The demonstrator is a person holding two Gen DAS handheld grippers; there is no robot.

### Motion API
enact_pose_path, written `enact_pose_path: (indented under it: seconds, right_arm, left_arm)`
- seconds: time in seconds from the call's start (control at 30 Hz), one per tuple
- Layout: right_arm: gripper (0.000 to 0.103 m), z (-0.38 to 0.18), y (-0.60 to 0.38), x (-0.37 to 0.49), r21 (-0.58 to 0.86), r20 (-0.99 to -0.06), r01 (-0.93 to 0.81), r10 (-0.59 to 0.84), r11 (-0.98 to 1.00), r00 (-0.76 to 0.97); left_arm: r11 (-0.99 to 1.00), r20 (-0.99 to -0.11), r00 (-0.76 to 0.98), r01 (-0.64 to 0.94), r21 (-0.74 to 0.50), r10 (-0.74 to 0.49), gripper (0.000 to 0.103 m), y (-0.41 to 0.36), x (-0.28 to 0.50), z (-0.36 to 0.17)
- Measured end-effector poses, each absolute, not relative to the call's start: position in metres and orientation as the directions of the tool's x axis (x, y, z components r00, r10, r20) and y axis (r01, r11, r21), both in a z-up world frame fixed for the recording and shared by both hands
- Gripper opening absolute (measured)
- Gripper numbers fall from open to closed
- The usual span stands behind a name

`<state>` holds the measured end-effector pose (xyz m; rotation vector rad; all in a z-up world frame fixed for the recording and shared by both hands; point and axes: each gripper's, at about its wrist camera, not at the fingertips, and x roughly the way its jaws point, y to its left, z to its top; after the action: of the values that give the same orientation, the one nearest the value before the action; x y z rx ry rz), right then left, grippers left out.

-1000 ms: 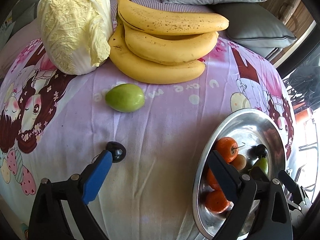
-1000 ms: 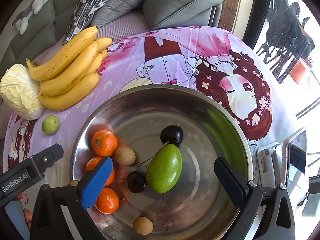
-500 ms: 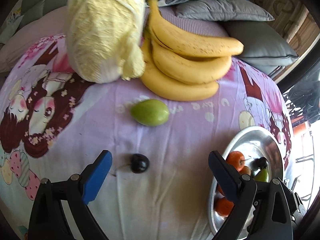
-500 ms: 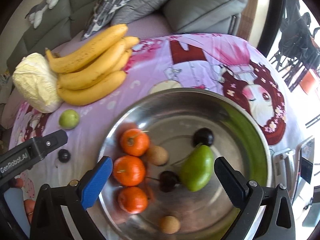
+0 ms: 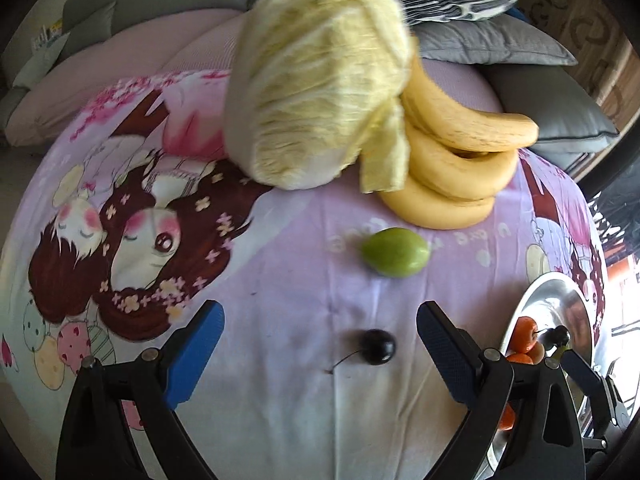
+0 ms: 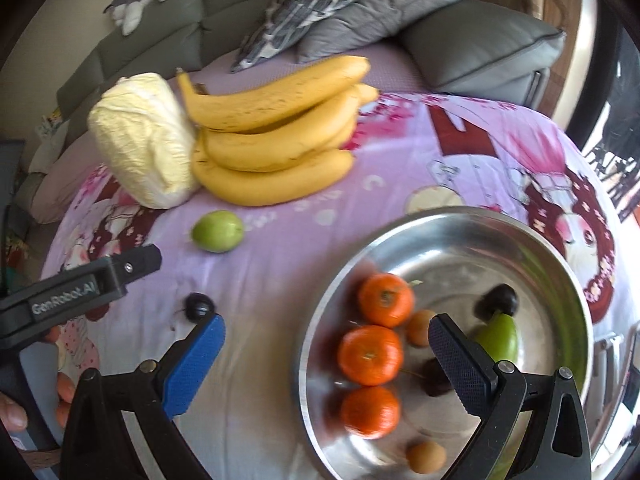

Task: Organize fruits
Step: 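Close the right tool on the dark cherry while the left tool approaches the last green jujube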

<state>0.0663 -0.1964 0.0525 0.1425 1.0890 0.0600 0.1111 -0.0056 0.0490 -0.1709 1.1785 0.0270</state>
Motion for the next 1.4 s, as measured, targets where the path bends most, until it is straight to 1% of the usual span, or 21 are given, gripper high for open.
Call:
enact_pose_path:
  seconds: [0.07, 0.17, 0.3, 0.5, 0.73, 0.9, 1.0, 1.07, 1.1, 1.17, 1.27, 1.33, 1.37, 1.4]
  right_arm:
    - [0.103, 0.053, -0.189, 0.068, 0.158, -0.874, 0.002, 0.139, 0.987, 0.465]
    - [0.103, 0.051, -0.177, 0.072, 0.174, -0.87, -0.034, 0.17, 0.984, 0.463]
    - [0.103, 0.048, -0.16, 0.075, 0.172, -0.864, -0.083, 0.191, 0.982, 0.465]
    - [0.103, 0.033, -0.14, 0.082, 0.177, -0.874, -0.143, 0.223, 0.974, 0.431]
    - [0.103, 0.019, -0.125, 0.086, 0.163, -0.884, -0.18, 0.225, 0.97, 0.409]
    - [0.102, 0.014, -0.117, 0.087, 0.14, -0.883, -0.196, 0.212, 0.97, 0.419]
    - [0.098, 0.011, -0.111, 0.089, 0.14, -0.882, -0.213, 0.22, 0.967, 0.417]
    - [0.09, 0.008, -0.106, 0.09, 0.131, -0.884, -0.227, 0.217, 0.965, 0.415]
    - [0.084, 0.007, -0.104, 0.09, 0.13, -0.885, -0.235, 0.22, 0.963, 0.411]
    - [0.081, 0.002, -0.099, 0.091, 0.13, -0.89, -0.252, 0.225, 0.959, 0.397]
    - [0.074, -0.003, -0.096, 0.092, 0.141, -0.891, -0.262, 0.238, 0.955, 0.387]
    - [0.063, -0.004, -0.096, 0.093, 0.147, -0.89, -0.264, 0.244, 0.953, 0.385]
    - [0.061, -0.004, -0.095, 0.093, 0.146, -0.89, -0.266, 0.244, 0.953, 0.386]
    - [0.056, -0.004, -0.094, 0.094, 0.145, -0.889, -0.267, 0.244, 0.953, 0.388]
  left_arm:
    - [0.982, -0.925, 0.373, -0.135, -0.135, -0.076, 0.097, 0.005, 0.111, 0.047]
    - [0.979, -0.931, 0.36, -0.159, -0.124, -0.06, 0.097, 0.013, 0.113, 0.044]
    - [0.975, -0.942, 0.326, -0.172, -0.138, -0.076, 0.097, 0.017, 0.116, 0.033]
    - [0.97, -0.957, 0.277, -0.201, -0.141, -0.082, 0.097, 0.021, 0.119, 0.018]
    - [0.953, -0.968, 0.232, -0.26, -0.154, -0.093, 0.097, 0.038, 0.126, 0.002]
    - [0.948, -0.966, 0.235, -0.27, -0.168, -0.105, 0.097, 0.047, 0.131, 0.0]
    - [0.945, -0.967, 0.228, -0.277, -0.174, -0.111, 0.097, 0.052, 0.13, -0.002]
    - [0.943, -0.967, 0.226, -0.281, -0.18, -0.117, 0.097, 0.055, 0.131, -0.006]
    - [0.941, -0.967, 0.224, -0.283, -0.184, -0.121, 0.097, 0.057, 0.132, -0.007]
    - [0.94, -0.967, 0.223, -0.286, -0.189, -0.126, 0.097, 0.058, 0.133, -0.009]
    - [0.936, -0.966, 0.222, -0.292, -0.196, -0.133, 0.097, 0.059, 0.135, -0.011]
    - [0.936, -0.966, 0.222, -0.292, -0.198, -0.136, 0.097, 0.06, 0.137, -0.013]
    - [0.936, -0.965, 0.222, -0.291, -0.2, -0.137, 0.097, 0.061, 0.138, -0.014]
    - [0.936, -0.965, 0.223, -0.289, -0.201, -0.139, 0.097, 0.061, 0.139, -0.014]
